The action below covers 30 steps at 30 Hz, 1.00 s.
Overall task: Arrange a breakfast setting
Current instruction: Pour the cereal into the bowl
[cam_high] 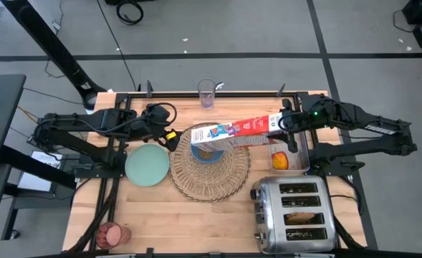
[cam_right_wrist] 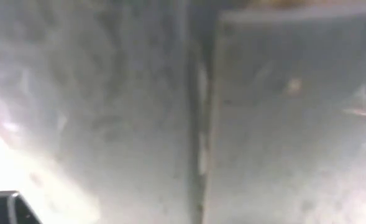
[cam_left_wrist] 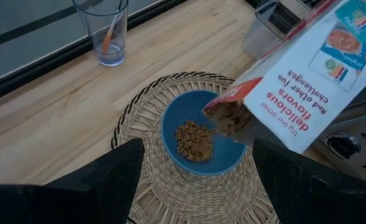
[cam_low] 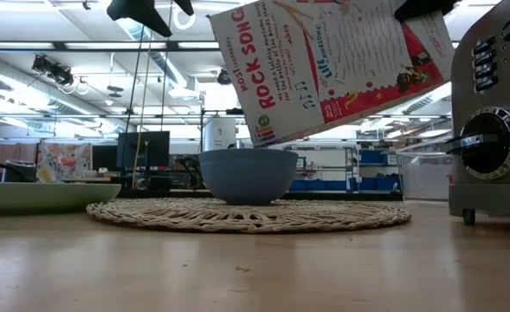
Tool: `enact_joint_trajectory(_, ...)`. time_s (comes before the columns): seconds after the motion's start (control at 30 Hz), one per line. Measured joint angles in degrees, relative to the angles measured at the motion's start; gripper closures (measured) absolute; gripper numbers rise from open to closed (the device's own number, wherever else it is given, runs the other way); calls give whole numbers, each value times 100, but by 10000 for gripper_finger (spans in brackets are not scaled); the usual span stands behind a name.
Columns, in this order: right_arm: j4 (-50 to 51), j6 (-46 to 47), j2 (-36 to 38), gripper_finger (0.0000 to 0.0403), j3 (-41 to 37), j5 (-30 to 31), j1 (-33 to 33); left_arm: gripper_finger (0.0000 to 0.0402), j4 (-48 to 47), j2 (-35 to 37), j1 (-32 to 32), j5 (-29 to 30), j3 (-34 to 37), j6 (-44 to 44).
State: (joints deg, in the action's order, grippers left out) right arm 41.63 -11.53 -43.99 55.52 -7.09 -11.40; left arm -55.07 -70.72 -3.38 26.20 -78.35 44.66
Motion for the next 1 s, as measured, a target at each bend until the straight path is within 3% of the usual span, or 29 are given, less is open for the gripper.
enact_joint_trajectory(0.33,272,-238,-477,166,400,138,-4,91,0,0,-2,2,0,104)
enact_joint_trajectory(0.67,462,-110,-170,166,416,288,-106,91,2,0,-2,2,0,118)
enact_joint_trajectory(1.0,462,0,-156,167,416,-3,-160,91,61,0,-2,2,0,119)
